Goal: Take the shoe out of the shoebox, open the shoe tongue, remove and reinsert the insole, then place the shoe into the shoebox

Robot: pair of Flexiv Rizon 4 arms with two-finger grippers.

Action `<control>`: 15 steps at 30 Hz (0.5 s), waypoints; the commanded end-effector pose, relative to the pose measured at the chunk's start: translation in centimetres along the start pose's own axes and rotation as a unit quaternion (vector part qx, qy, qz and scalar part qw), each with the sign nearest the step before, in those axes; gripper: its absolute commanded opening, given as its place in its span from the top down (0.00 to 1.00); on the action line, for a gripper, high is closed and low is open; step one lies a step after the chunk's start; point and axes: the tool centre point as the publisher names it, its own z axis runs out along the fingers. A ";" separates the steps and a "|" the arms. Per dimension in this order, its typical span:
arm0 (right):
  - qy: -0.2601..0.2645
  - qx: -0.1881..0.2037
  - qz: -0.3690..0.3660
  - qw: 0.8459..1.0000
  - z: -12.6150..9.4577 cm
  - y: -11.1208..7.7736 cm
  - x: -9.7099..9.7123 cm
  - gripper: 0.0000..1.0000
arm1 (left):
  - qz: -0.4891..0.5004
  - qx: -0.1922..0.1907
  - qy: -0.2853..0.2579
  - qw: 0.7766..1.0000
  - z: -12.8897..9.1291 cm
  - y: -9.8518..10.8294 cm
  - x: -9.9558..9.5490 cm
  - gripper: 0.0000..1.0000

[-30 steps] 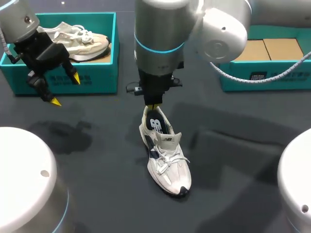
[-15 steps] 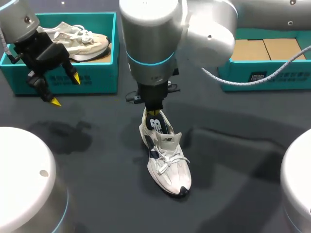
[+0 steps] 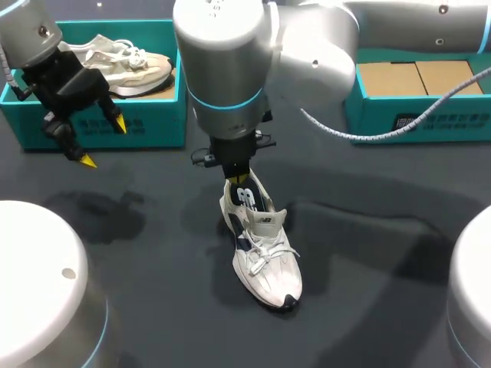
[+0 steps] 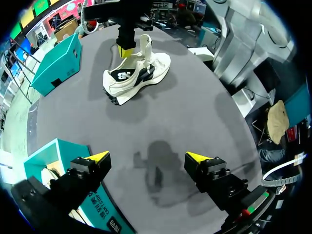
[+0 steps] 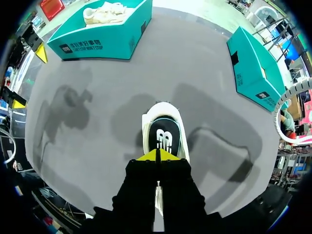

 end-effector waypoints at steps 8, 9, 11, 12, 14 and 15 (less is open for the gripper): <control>0.006 -0.008 -0.003 1.000 2.6 -0.4 0.1 1.00 | 0.000 -0.001 0.000 1.000 0.0 0.0 0.1 0.00; 0.005 -0.008 -0.003 1.000 2.7 -0.4 0.1 1.00 | 0.000 -0.001 0.000 1.000 0.0 0.0 0.1 0.00; 0.002 -0.010 -0.006 1.000 2.9 -0.4 0.0 1.00 | 0.000 -0.001 0.000 1.000 0.0 0.0 0.1 0.00; 0.000 -0.010 -0.006 1.000 3.1 -0.4 0.0 1.00 | 0.000 -0.001 0.000 1.000 0.0 0.0 0.1 0.00; 0.000 -0.010 -0.007 1.000 3.3 -0.4 -0.1 1.00 | 0.000 -0.001 0.000 1.000 0.0 0.0 0.1 0.00; 0.000 -0.011 -0.007 1.000 3.5 -0.4 -0.1 1.00 | 0.000 -0.001 0.000 1.000 0.0 0.0 0.1 0.00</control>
